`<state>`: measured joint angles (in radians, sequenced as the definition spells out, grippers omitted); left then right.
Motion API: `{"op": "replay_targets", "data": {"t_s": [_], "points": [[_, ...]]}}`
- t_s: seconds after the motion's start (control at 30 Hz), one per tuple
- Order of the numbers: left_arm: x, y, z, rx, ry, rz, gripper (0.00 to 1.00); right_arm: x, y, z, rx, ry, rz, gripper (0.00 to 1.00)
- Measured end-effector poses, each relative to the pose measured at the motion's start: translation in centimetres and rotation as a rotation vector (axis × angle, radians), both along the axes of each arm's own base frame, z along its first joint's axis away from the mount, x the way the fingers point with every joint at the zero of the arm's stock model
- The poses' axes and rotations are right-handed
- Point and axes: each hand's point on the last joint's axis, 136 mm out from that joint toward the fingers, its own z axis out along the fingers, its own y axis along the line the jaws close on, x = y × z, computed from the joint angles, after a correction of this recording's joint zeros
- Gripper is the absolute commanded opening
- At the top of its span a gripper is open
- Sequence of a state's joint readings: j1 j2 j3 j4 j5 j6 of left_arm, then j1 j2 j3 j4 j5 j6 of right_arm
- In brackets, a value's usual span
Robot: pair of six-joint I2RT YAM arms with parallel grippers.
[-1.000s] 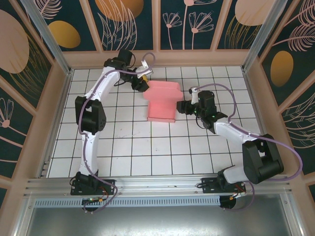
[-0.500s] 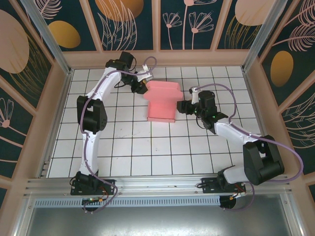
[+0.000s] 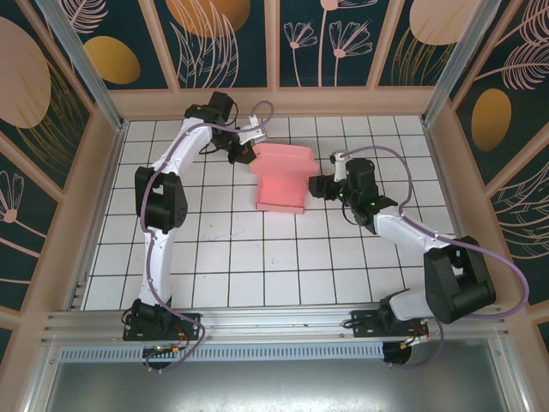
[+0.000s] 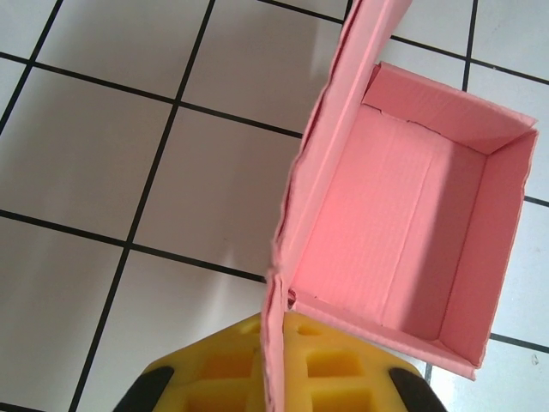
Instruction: Fold the paper box
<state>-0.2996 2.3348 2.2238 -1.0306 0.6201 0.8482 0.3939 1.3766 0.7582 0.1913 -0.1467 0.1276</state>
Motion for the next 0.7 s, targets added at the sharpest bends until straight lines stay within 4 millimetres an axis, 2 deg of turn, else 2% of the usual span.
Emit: {"op": "replay_targets", "data": {"t_s": [0.17,0.23,0.4,0.5,0.7], "points": [[-0.1,0.0,0.0,-0.003,-0.005,-0.014,0.00,0.9,-0.1,1.7,-0.031,-0.054,0.012,0.69],[-0.3,-0.1,0.0,-0.006,-0.007,-0.024,0.00,1.5,-0.3,2.9,-0.057,-0.093,0.038,0.64],[-0.8,-0.1,-0.1,-0.014,-0.001,-0.043,0.00,3.5,-0.8,5.2,-0.112,-0.140,0.114,0.64],[-0.9,-0.2,-0.1,-0.020,0.001,-0.050,0.00,4.5,-0.4,5.3,-0.158,-0.140,0.188,0.63],[-1.1,-0.4,-0.1,-0.032,0.002,-0.065,0.00,6.3,1.6,3.5,-0.233,-0.067,0.351,0.61]]}}
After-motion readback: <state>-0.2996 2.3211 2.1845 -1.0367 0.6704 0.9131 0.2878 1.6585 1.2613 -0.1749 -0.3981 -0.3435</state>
